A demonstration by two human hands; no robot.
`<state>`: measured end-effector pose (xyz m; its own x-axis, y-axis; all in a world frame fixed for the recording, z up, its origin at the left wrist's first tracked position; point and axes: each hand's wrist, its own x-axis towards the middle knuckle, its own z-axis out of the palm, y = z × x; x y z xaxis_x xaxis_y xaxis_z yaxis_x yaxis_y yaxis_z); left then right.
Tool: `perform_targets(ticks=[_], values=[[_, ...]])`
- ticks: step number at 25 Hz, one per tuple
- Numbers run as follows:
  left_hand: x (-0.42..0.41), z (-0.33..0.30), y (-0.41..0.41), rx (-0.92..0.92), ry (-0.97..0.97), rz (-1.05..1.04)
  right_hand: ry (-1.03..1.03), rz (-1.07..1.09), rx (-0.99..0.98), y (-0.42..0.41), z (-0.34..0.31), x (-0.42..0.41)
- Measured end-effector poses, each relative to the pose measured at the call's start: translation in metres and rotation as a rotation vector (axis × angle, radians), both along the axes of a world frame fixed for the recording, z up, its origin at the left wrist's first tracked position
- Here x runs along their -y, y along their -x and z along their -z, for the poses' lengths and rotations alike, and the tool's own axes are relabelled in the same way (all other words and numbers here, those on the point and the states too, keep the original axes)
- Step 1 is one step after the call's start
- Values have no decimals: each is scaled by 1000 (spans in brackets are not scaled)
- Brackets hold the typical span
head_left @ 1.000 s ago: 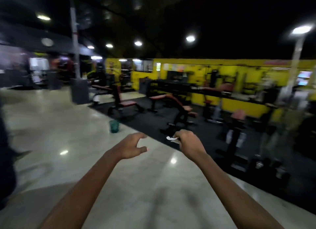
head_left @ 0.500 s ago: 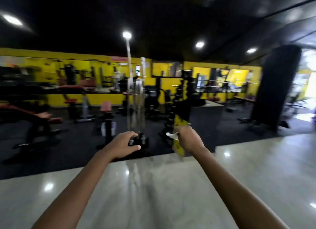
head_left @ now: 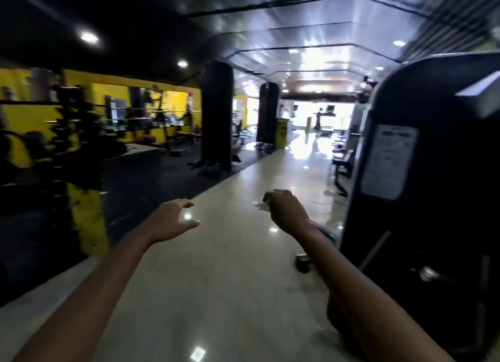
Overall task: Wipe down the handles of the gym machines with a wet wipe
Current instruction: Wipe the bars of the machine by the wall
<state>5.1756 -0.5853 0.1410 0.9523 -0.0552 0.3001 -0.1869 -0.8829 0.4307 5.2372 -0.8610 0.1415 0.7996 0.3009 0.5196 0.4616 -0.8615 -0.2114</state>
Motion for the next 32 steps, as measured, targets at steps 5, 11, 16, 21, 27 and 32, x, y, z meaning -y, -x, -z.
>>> perform_targets(ticks=[5,11,16,21,27,32], values=[[96,7,-58,-5,-1,288,-17,284,-37,29,4,107],[196,4,-79,-15,-15,632,-46,656,-54,103,5,189],[266,10,-65,-32,-11,868,-63,881,-35,177,20,226],[322,16,-26,-35,-18,1079,-61,1079,-39,249,25,245],[373,17,25,-71,-27,1289,-62,1305,-48,331,24,254],[416,20,74,-55,-57,1415,-72,1420,-46,399,30,265]])
